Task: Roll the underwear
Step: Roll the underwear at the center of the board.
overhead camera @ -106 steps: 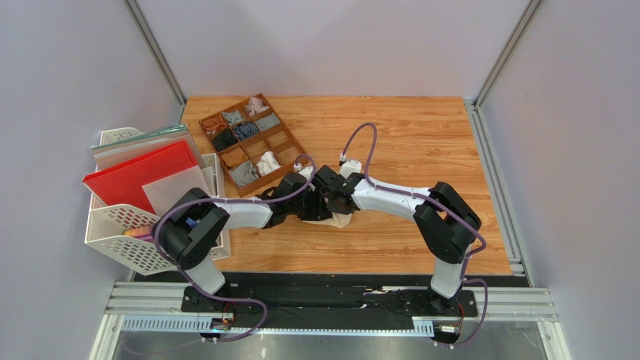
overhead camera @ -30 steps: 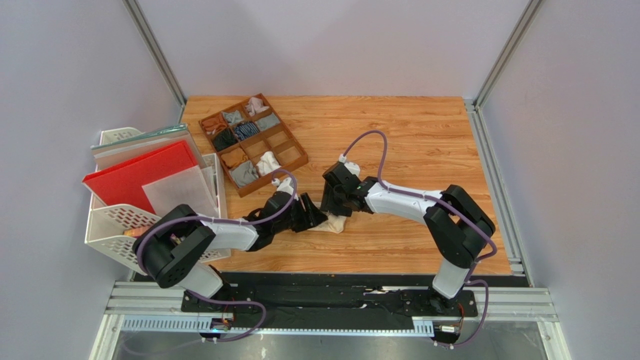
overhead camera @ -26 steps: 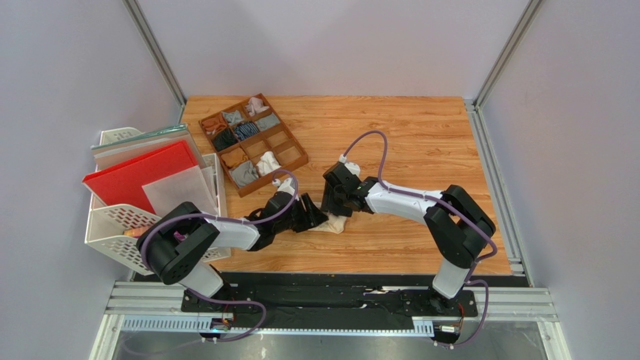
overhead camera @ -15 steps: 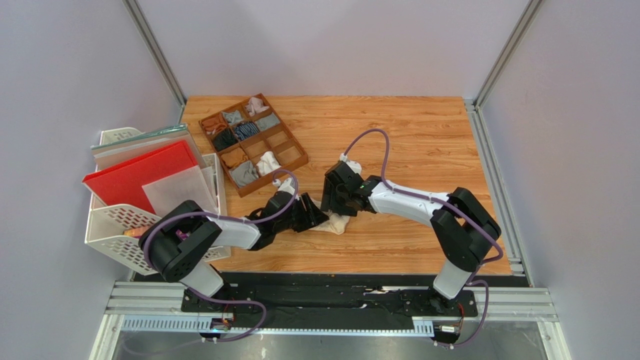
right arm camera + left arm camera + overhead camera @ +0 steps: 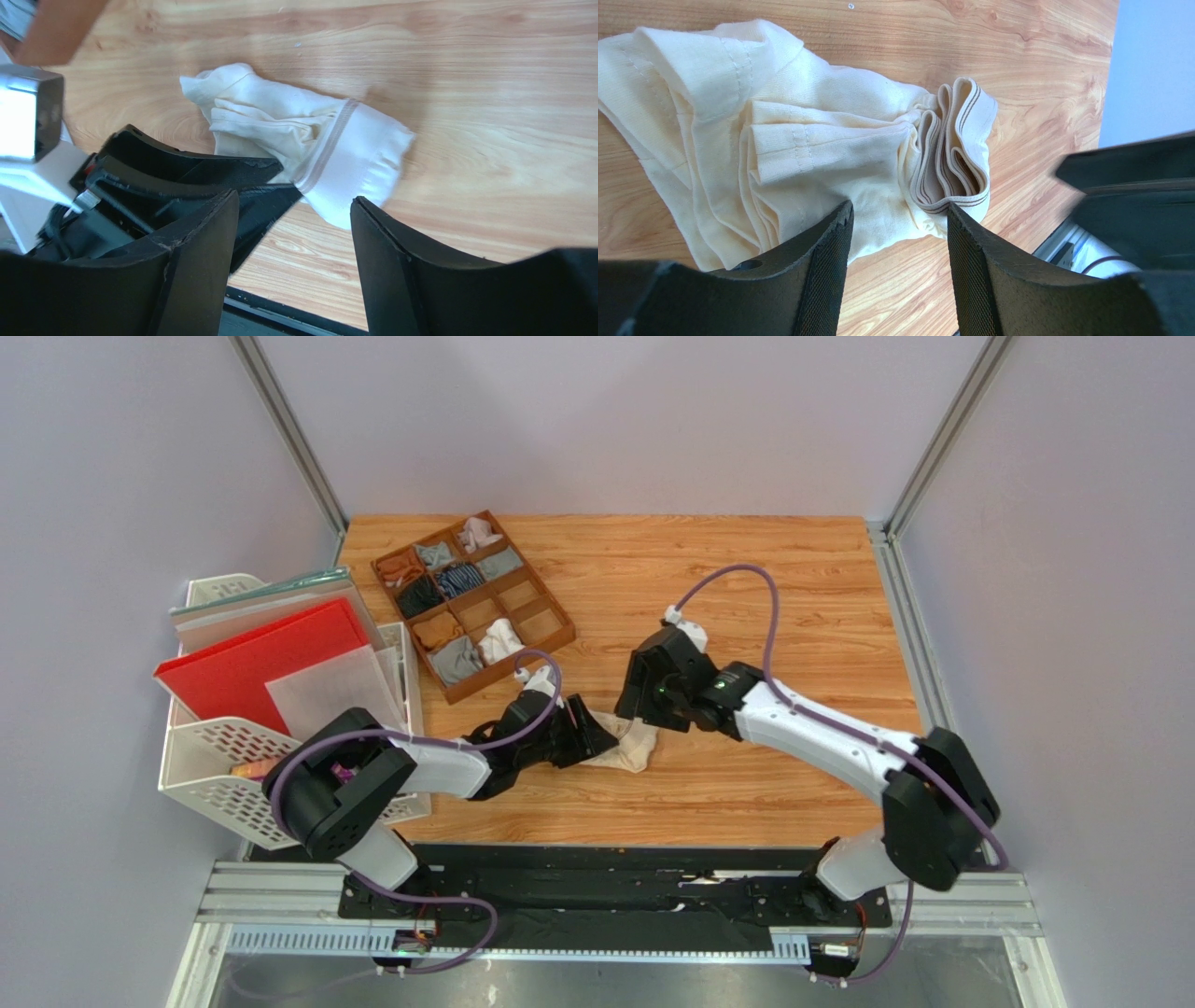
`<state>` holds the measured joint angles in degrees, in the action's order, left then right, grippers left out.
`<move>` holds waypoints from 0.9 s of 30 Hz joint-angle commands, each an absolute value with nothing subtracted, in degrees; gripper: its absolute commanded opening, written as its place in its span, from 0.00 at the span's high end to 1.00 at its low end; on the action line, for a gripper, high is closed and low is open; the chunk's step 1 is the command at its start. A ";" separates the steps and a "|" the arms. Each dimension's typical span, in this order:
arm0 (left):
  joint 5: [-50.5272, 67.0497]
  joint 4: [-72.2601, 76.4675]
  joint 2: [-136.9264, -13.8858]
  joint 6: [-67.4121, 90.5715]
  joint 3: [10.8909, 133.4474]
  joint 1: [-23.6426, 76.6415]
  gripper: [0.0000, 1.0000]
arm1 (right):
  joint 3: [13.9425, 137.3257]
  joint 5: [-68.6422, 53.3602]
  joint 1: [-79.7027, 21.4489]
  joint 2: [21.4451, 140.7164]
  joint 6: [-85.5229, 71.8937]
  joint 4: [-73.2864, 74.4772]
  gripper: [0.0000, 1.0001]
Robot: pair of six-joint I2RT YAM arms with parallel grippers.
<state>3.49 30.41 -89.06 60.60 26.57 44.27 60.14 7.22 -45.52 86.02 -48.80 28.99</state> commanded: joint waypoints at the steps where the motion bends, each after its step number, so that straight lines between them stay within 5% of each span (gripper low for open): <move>1: 2.37 29.18 -88.59 60.21 27.86 44.91 0.43 | 55.03 10.90 -42.63 77.44 -51.94 29.97 0.36; 27: 0.44 25.49 -85.87 58.97 27.42 46.49 0.43 | 40.78 -1.58 -40.43 82.88 -58.36 10.46 0.38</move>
<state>1.17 27.24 -87.53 60.14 26.87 46.09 41.23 0.32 -40.34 81.36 -57.19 14.85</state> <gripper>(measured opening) 0.574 0.622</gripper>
